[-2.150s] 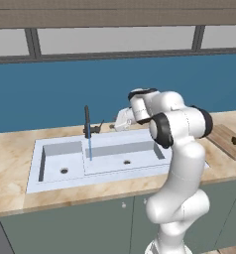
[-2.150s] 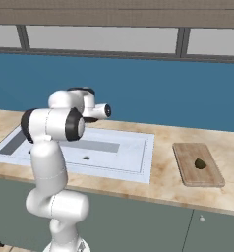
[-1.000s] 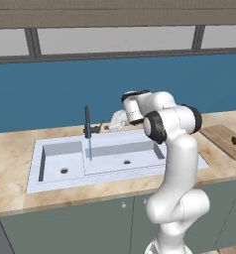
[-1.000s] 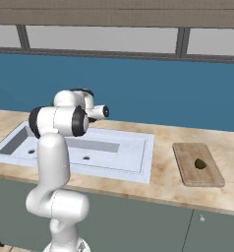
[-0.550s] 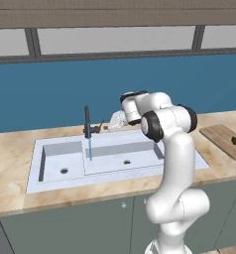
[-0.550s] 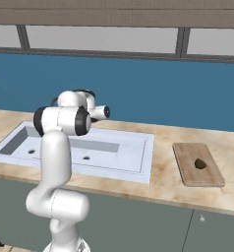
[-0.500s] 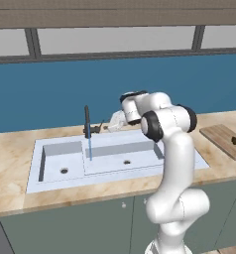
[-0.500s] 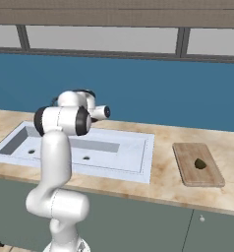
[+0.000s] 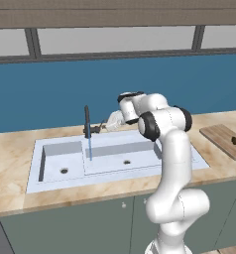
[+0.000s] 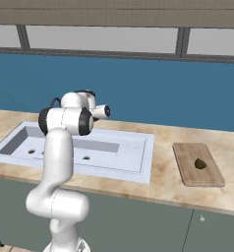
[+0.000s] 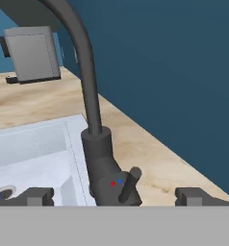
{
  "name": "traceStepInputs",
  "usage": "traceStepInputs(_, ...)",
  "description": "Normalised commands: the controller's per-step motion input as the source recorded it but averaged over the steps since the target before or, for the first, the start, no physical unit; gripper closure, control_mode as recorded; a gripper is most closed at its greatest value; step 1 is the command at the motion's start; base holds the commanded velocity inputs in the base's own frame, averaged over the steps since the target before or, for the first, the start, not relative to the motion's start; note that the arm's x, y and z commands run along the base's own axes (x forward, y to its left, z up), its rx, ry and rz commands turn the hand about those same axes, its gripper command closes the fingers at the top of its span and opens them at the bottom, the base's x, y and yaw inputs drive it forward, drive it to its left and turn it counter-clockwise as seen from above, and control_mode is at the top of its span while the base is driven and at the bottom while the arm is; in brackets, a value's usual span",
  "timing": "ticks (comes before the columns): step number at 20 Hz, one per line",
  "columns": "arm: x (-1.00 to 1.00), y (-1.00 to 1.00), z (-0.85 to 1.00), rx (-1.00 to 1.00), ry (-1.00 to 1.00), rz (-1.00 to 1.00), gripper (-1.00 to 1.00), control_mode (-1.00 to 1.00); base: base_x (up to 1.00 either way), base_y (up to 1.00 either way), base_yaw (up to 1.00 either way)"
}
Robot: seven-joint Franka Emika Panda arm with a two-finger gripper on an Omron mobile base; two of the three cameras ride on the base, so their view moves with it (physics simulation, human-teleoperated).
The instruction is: Pick the kiwi from the sink and place it on the cutting board to airdry. Then turn off the sink faucet.
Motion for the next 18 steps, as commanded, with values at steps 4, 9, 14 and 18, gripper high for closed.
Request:
traceStepInputs(4,0.16,0.29,-0.1,0.0,0.03,0.0,-1.0,-1.0,0.0,0.0,0.0)
traceStepInputs(9,0.29,0.36,-0.11,0.0,0.04,0.0,-1.0,-1.0,0.0,0.0,0.0)
traceStepInputs(14,0.37,0.51,-0.04,0.0,0.03,0.0,-1.0,-1.0,0.0,0.0,0.0)
traceStepInputs(18,0.27,0.75,0.0,0.0,0.02,0.03,-1.0,-1.0,0.0,0.0,0.0)
